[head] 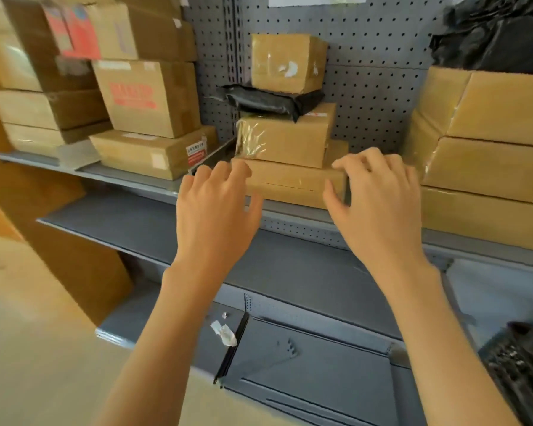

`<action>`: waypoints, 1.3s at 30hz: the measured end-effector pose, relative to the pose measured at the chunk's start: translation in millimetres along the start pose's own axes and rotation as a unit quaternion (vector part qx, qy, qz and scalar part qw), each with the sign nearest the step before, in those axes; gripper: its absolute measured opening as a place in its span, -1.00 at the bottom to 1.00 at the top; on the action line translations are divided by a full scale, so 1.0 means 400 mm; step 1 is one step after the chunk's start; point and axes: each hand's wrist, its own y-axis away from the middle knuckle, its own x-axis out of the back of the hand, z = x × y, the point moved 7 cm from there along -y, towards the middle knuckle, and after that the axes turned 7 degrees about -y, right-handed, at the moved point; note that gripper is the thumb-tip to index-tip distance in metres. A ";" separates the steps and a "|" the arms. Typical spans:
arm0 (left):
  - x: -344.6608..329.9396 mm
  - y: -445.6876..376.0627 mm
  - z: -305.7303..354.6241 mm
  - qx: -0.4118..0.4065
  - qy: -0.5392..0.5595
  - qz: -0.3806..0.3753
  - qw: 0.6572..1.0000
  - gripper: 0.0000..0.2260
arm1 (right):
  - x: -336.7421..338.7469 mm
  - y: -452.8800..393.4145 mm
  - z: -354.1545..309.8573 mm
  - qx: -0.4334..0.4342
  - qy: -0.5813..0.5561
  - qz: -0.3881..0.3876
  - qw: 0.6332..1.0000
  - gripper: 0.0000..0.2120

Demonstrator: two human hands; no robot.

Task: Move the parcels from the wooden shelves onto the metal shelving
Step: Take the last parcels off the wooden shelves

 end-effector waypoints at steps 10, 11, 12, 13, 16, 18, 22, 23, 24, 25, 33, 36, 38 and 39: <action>0.137 0.174 -0.572 0.162 -0.151 -0.005 0.975 -0.83 | -0.264 -0.039 -0.621 0.133 -0.186 -0.029 0.973 -0.79; 0.159 0.197 -0.633 0.173 -0.160 -0.004 0.972 -0.83 | -0.283 -0.038 -0.691 0.134 -0.209 -0.032 0.968 -0.79; 0.180 0.222 -0.696 0.186 -0.166 -0.005 0.968 -0.82 | -0.303 -0.034 -0.759 0.133 -0.233 -0.037 0.963 -0.78; 0.204 0.247 -0.760 0.199 -0.173 -0.005 0.965 -0.82 | -0.323 -0.030 -0.826 0.130 -0.256 -0.043 0.957 -0.78; 0.274 0.324 -0.952 0.238 -0.203 -0.017 0.950 -0.84 | -0.383 -0.008 -1.033 0.137 -0.306 -0.065 0.940 -0.73; 0.319 0.371 -1.073 0.252 -0.221 -0.036 0.942 -0.81 | -0.419 0.009 -1.163 0.144 -0.333 -0.077 0.929 -0.71; 0.403 0.461 -1.292 0.301 -0.245 -0.050 0.920 -0.78 | -0.497 0.036 -1.382 0.143 -0.383 -0.114 0.906 -0.67; 0.418 0.481 -1.336 0.312 -0.251 -0.048 0.915 -0.78 | -0.518 0.043 -1.432 0.148 -0.389 -0.123 0.901 -0.67; 0.427 0.498 -1.377 0.321 -0.256 -0.049 0.910 -0.79 | -0.539 0.048 -1.478 0.153 -0.393 -0.130 0.897 -0.67; 0.430 0.512 -1.414 0.329 -0.259 -0.050 0.907 -0.79 | -0.561 0.050 -1.522 0.158 -0.395 -0.135 0.895 -0.68; 0.365 0.542 -1.727 0.354 -0.272 -0.058 0.893 -0.82 | -0.765 0.008 -1.809 0.186 -0.401 -0.166 0.881 -0.80; 0.324 0.511 -1.867 0.348 -0.275 -0.052 0.895 -0.81 | -0.863 -0.036 -1.922 0.187 -0.412 -0.165 0.877 -0.80; 0.301 0.474 -1.969 0.345 -0.276 -0.048 0.896 -0.81 | -0.928 -0.084 -2.004 0.189 -0.422 -0.162 0.872 -0.79; 0.292 0.454 -2.021 0.344 -0.279 -0.044 0.896 -0.81 | -0.959 -0.112 -2.046 0.189 -0.429 -0.158 0.869 -0.77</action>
